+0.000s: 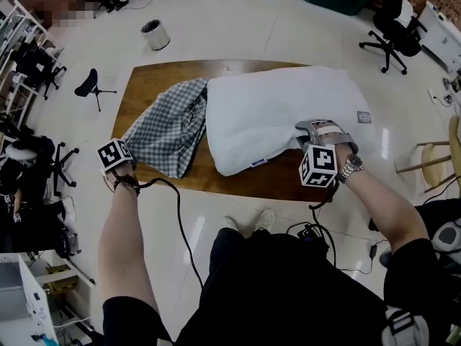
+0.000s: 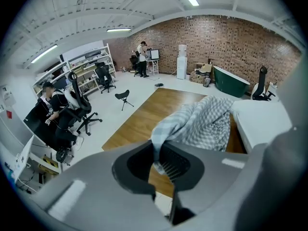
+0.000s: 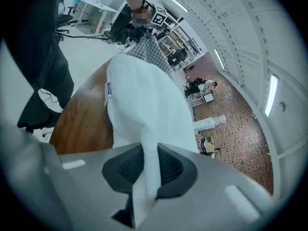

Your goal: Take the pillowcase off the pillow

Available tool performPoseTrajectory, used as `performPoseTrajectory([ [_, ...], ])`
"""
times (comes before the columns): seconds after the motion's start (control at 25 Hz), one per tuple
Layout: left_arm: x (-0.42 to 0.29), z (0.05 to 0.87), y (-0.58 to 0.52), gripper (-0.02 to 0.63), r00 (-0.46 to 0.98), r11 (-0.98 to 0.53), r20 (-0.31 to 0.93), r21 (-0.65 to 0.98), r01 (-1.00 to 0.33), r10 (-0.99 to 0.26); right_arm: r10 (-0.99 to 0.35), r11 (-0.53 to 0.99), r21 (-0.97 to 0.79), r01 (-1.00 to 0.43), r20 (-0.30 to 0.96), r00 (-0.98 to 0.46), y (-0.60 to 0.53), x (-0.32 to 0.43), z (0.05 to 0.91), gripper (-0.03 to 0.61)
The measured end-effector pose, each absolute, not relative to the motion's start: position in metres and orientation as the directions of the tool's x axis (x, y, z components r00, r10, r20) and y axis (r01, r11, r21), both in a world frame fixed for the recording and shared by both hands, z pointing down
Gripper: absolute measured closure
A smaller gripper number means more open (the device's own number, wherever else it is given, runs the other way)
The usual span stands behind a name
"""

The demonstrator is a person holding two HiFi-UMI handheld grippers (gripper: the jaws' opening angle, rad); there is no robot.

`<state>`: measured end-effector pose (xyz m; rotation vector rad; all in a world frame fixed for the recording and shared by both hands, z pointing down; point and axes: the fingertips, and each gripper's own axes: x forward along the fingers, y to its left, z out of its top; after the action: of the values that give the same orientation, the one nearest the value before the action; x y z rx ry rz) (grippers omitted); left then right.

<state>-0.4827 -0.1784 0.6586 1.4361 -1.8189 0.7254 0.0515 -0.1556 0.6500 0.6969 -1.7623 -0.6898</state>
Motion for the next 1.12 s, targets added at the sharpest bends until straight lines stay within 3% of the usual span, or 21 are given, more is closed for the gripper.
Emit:
performPoseTrajectory([
  [0.56, -0.531, 0.664, -0.158, 0.573, -0.135, 0.229, 0.799, 0.004, -0.973, -0.585, -0.747, 0.664, 0.728, -0.169, 0.643, -0.169, -0.139, 0.036, 0.650, 0.403],
  [0.76, -0.540, 0.661, -0.150, 0.455, -0.094, 0.170, 0.782, 0.016, -0.985, -0.616, -0.751, 0.659, 0.728, -0.188, 0.652, -0.109, -0.111, 0.028, 0.647, 0.397],
  [1.12, -0.526, 0.634, -0.142, 0.442, 0.037, 0.019, 0.739, 0.067, -0.998, -0.673, -0.782, 0.614, 0.747, -0.254, 0.619, -0.071, -0.064, -0.007, 0.628, 0.397],
])
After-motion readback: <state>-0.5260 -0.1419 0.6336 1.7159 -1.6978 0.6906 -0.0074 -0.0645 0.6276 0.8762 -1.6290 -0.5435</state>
